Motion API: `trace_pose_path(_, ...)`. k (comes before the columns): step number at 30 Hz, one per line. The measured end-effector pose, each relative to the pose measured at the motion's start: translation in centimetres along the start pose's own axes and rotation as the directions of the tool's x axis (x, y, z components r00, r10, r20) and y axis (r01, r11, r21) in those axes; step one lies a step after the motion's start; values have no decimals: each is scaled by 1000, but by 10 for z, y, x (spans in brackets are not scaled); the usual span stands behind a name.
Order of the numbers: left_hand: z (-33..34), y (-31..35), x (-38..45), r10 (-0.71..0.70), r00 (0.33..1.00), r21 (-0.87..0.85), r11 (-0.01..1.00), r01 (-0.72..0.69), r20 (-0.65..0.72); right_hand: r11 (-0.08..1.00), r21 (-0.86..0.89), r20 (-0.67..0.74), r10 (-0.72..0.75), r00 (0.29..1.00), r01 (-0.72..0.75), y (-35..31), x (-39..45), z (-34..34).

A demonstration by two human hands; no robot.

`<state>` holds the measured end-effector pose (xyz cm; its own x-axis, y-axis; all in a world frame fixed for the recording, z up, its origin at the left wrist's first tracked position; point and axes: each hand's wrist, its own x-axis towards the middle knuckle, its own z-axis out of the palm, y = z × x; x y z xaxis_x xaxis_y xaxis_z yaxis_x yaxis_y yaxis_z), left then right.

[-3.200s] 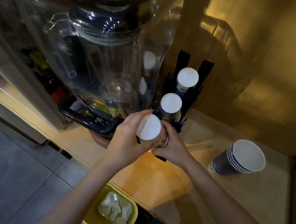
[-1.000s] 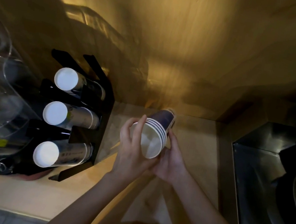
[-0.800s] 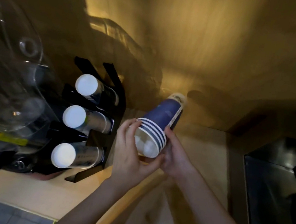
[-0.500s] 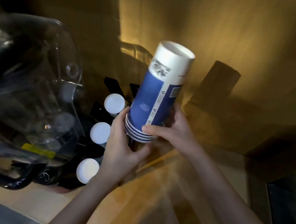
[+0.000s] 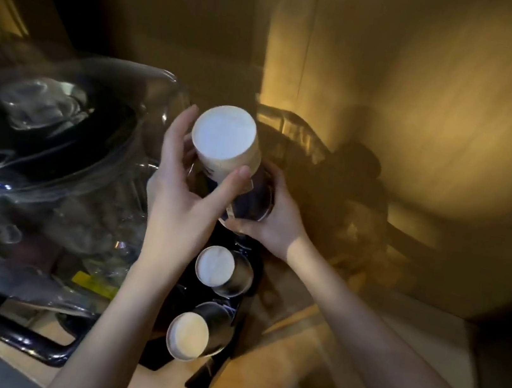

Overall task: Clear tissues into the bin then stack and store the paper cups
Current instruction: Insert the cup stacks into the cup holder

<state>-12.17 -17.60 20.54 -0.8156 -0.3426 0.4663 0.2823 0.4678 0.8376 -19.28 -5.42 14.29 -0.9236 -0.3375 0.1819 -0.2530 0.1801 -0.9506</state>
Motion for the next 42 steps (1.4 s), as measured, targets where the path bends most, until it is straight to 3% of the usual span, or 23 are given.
trace_pose_path(2, 2, -4, 2, 1, 1000, 57, 998, -1, -8, 1000, -12, 1, 15, 1000, -15, 10, 3, 0)
trace_pose_path(8, 16, -18, 4, 42, 990, 268, 960, -77, 135, 994, -64, 46, 97, 994, -94, 37, 9, -4)
trace_pose_path(12, 25, -31, 7, -162, 947, 402, 915, 39, 277, 970, -97, 108, 233, 966, -223, 52, 11, -3)
trace_pose_path(15, 37, -42, 2, -248, 889, 521, 854, 13, 385, 958, -67, 157, 286, 945, -278, 65, 7, 0)
trace_pose_path(20, 49, -52, 11, -337, 861, 584, 810, 58, 381, 947, 8, 164, 314, 935, -320, 66, -2, 1)
trace_pose_path(26, 61, -54, 21, -309, 872, 593, 805, 28, 379, 950, 58, 84, 301, 950, -306, 63, -10, 0)
trace_pose_path(32, 65, -56, 11, -308, 874, 612, 791, 15, 376, 883, 138, 51, 447, 893, -450, 53, -12, -14)
trace_pose_path(38, 63, -49, 13, -351, 847, 653, 757, 5, 400, 897, 257, -143, 404, 903, -360, 26, -32, -43)
trace_pose_path(42, 61, -18, 17, -223, 913, 719, 687, -102, 342, 902, 410, -331, 287, 899, -137, -27, -58, -86)
